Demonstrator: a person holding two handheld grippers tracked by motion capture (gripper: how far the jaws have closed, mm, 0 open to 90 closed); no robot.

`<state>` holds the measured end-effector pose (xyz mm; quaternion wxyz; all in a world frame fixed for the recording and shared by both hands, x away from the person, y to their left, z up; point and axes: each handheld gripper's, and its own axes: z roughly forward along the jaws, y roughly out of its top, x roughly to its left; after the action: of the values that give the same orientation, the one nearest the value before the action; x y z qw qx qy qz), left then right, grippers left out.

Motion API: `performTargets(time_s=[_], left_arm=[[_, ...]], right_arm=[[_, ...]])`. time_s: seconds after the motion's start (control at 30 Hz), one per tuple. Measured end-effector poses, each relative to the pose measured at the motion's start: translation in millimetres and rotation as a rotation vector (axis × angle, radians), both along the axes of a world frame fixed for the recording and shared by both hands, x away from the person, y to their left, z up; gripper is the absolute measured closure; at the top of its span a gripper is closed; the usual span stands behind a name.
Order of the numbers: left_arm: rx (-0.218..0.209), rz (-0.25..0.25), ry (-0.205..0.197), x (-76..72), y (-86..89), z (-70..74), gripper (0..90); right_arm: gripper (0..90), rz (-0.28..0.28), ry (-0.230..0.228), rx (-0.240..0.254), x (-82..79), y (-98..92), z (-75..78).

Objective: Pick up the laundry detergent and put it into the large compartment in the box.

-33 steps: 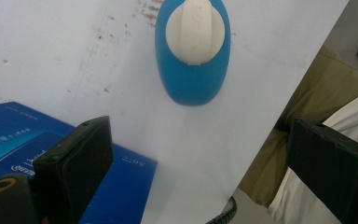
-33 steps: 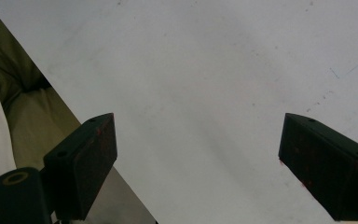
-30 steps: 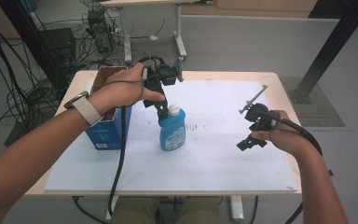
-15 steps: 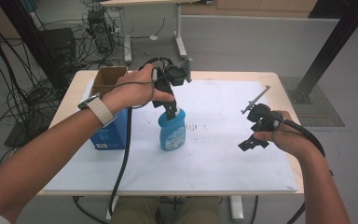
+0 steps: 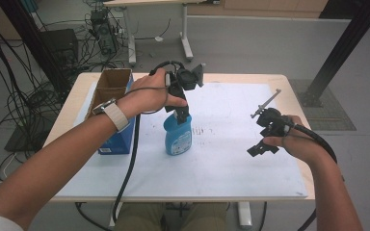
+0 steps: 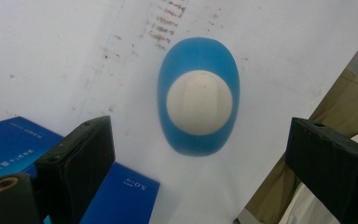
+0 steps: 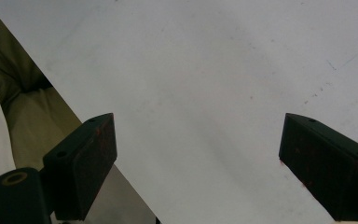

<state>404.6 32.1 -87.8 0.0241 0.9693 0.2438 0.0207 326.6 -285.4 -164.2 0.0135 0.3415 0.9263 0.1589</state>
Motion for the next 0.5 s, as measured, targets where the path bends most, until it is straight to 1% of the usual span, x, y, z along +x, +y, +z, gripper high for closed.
performTargets(time_s=[0.03,0.5], left_arm=[[0.006,-0.005,-0.001,0.4,-1.2,-0.3,8.8],[0.007,0.02,-0.003,2.5,-7.7,-8.0,9.1]], right_arm=[[11.2,-0.001,0.001,0.001,-0.1,-0.2,-0.2],[11.2,0.001,-0.002,0.001,-1.3,0.2,0.2]])
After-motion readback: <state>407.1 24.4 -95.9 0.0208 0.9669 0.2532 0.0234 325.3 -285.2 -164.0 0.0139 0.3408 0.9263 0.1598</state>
